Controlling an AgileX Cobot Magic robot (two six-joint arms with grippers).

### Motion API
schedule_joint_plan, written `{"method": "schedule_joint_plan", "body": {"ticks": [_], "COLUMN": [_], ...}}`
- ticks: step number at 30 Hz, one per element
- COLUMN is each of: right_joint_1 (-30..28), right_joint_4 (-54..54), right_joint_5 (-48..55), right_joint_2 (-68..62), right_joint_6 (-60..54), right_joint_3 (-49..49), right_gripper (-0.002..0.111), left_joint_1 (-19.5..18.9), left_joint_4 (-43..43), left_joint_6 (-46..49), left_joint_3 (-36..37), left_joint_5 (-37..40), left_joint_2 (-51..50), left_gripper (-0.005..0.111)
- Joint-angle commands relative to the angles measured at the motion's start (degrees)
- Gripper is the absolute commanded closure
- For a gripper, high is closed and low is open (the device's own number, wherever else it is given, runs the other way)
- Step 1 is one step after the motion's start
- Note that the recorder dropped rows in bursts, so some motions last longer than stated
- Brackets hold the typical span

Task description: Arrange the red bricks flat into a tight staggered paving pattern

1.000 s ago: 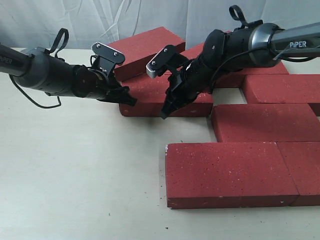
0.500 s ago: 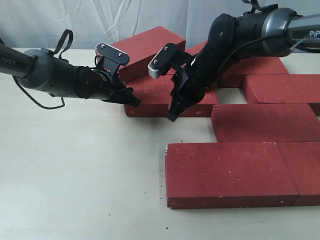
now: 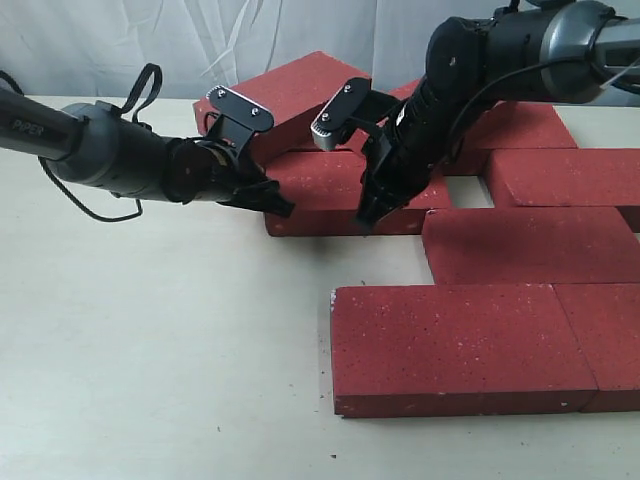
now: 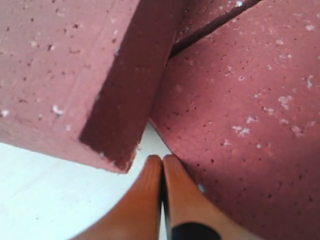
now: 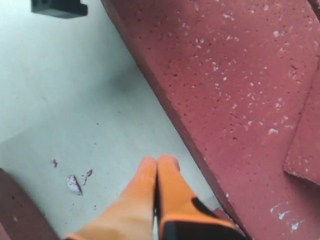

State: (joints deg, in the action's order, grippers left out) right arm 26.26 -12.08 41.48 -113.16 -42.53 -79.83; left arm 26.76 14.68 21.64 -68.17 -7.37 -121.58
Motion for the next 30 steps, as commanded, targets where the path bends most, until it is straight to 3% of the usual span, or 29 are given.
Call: {"method": "schedule_joint_plan", "body": {"ticks": [1, 10, 30], "right_joint_1": [-2.9, -4.6, -4.6], "right_joint_4": [0.3, -1.7, -6.4], "right_joint_5": [0.4, 0.2, -0.9], "right_joint_2": [0.6, 0.6, 0.6], "right_joint_6": [1.1, 1.3, 1.0], "right_joint_3": [0.1, 0.1, 0.1], "right_gripper": [0.109, 0.109, 0.109], "left_joint_1": [-0.4, -3.8, 0.6], "left_joint_4": [-1.7, -1.7, 0.4], "left_joint_6": [0.1, 2.0, 1.3], "left_joint_3": [-0.1, -0.1, -0.1], "left_joint_5": [0.8, 13.4, 1.3], "left_joint_2": [0.6, 5.5, 1.7], "left_gripper": [0.107, 0.107, 0.107]}}
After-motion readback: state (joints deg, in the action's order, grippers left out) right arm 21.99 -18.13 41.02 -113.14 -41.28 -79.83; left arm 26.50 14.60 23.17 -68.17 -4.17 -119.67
